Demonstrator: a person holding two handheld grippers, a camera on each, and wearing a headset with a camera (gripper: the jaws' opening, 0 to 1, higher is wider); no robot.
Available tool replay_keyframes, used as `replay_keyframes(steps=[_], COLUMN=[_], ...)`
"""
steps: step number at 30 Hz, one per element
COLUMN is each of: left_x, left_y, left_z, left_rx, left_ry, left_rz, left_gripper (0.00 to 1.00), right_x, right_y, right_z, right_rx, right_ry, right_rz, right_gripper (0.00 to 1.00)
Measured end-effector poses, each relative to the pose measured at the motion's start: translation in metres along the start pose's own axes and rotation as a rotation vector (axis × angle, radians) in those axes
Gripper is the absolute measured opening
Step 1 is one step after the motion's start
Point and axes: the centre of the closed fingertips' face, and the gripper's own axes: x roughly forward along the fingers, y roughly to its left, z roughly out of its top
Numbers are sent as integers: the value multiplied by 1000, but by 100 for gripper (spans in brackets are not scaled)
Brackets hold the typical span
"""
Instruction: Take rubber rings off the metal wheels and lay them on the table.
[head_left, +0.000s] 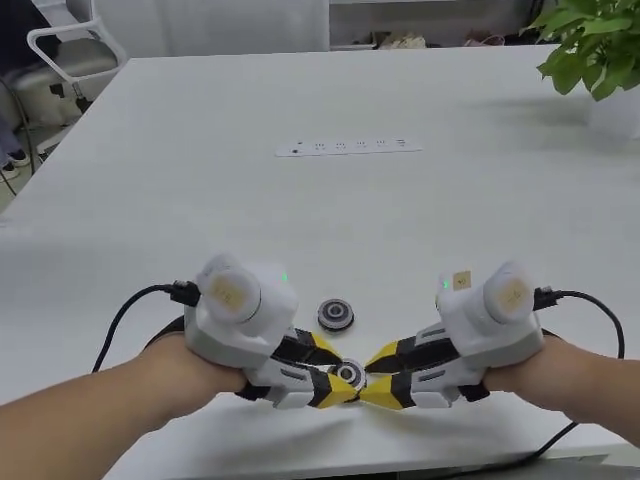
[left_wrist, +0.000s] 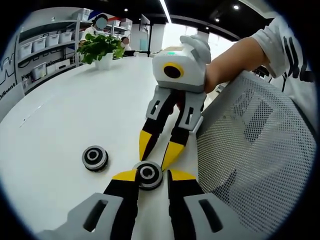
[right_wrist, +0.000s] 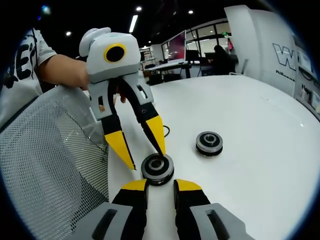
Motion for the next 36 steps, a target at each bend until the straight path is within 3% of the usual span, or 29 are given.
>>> replay_keyframes(steps=[9,16,20,36], left_x=[3,6,6,7], left_y=[4,4,6,7], left_z=[-4,-3,-3,-3], left_rx=[31,103,81,88], left_ry=[14,19,10,15], left_rz=[17,59,73,103], left_gripper=[14,11,8,7], right_x=[1,2,2,2], right_y=[2,2,2,3], right_z=[0,0,-1,-1], right_rx=[-6,-21,-35,-36], right_ry=[-2,1,4,35], right_rz=[0,-2,-6,-13], right_gripper=[17,16,16,13])
